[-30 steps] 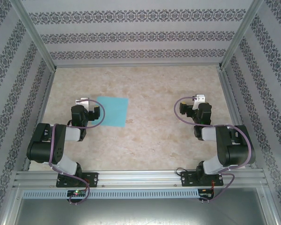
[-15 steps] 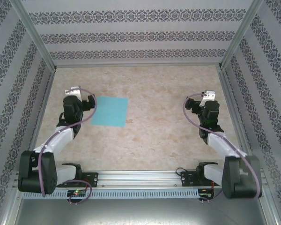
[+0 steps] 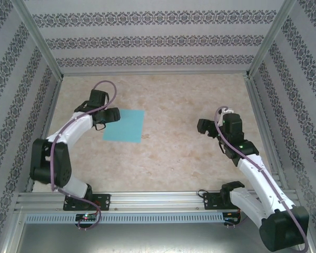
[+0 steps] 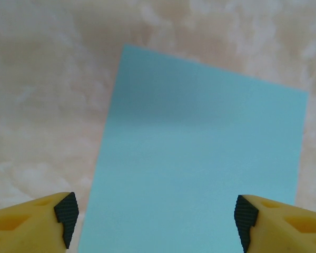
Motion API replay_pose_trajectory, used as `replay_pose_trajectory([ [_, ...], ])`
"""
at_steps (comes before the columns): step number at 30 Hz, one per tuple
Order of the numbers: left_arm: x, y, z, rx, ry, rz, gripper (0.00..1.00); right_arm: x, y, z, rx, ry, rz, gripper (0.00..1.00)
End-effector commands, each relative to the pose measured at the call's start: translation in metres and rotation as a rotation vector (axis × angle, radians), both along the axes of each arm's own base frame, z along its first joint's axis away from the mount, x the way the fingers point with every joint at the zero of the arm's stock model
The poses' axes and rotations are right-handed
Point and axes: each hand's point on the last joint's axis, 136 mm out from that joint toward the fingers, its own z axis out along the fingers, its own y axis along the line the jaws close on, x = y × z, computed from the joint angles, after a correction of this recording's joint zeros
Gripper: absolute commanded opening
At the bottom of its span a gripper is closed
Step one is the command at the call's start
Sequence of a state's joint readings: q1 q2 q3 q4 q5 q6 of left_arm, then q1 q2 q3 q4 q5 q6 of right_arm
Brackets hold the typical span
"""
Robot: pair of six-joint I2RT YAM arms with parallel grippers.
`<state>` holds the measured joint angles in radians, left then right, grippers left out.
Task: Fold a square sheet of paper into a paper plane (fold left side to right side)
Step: Move the square sheet of paper to the center of the table.
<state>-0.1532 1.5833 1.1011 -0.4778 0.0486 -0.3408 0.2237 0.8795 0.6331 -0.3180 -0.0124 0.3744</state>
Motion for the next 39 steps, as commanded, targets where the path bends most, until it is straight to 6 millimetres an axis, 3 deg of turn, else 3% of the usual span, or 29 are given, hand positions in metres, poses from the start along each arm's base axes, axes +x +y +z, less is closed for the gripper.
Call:
replay_pose_trajectory([
  [1,-0.013,-0.009,-0.013,0.052,0.137,-0.053,0.76,-0.012,0.007,-0.007,-0.022,0.087,0.008,0.98],
  [6,0.001,-0.021,-0.031,0.065,0.197,-0.086,0.61,-0.011,0.015,-0.007,-0.039,0.085,0.029,0.98],
  [14,0.015,-0.049,-0.062,0.037,0.268,-0.143,0.49,-0.007,0.018,-0.008,-0.055,0.089,0.043,0.98],
  [25,-0.010,-0.100,-0.094,0.060,0.365,-0.201,0.42,-0.008,0.020,-0.006,-0.041,0.084,0.040,0.98],
  [35,-0.045,-0.222,-0.103,-0.127,0.367,-0.313,0.41,-0.006,0.024,-0.013,-0.016,0.104,0.042,0.98],
  [39,-0.047,-0.251,-0.096,-0.163,0.348,-0.346,0.41,-0.006,0.027,-0.021,-0.010,0.129,0.041,0.98],
])
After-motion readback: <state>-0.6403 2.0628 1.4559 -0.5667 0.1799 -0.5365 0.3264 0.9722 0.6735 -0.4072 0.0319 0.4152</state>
